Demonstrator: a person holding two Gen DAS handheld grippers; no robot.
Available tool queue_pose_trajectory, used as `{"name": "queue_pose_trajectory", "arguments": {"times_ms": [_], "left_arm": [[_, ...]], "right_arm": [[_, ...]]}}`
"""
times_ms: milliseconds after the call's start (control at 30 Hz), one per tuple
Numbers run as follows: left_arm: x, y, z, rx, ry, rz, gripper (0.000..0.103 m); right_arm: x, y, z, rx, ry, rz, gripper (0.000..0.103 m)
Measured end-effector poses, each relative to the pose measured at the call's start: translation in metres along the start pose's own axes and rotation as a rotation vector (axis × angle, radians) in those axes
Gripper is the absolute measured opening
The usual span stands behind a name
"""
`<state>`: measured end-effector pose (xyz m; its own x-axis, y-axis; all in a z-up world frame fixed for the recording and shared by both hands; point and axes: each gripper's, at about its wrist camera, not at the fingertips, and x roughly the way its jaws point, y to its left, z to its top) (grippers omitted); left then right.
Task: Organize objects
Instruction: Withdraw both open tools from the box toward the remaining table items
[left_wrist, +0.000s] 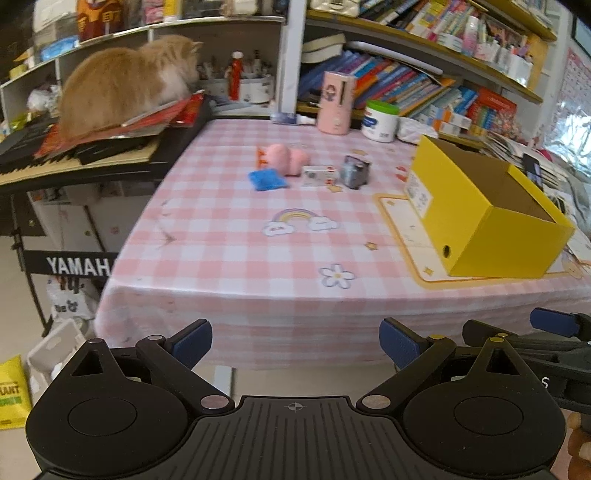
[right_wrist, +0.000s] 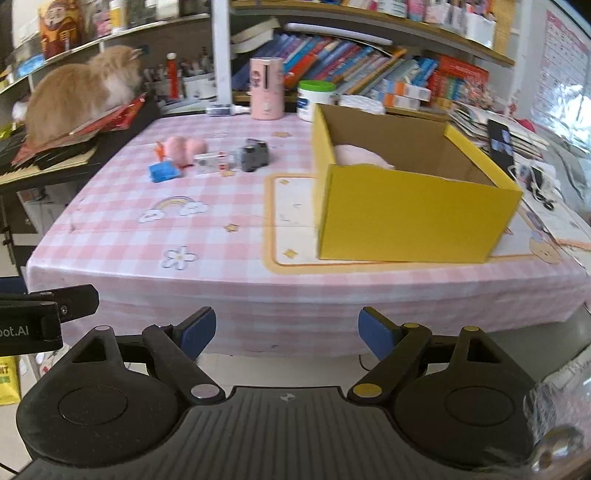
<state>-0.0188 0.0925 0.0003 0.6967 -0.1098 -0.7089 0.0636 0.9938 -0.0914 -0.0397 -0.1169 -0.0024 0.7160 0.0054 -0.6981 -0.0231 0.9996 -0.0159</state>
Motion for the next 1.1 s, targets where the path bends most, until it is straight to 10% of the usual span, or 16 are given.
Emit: {"name": "queue_pose_trajectory", "arguments": {"times_ms": [1100], "left_arm": [[0.009,0.040,0.027,-0.035,-0.063,0.025,0.097]], "right_arm": [[0.024,0.054,0.037,-0.085,-0.054,0.060,0.071]]}}
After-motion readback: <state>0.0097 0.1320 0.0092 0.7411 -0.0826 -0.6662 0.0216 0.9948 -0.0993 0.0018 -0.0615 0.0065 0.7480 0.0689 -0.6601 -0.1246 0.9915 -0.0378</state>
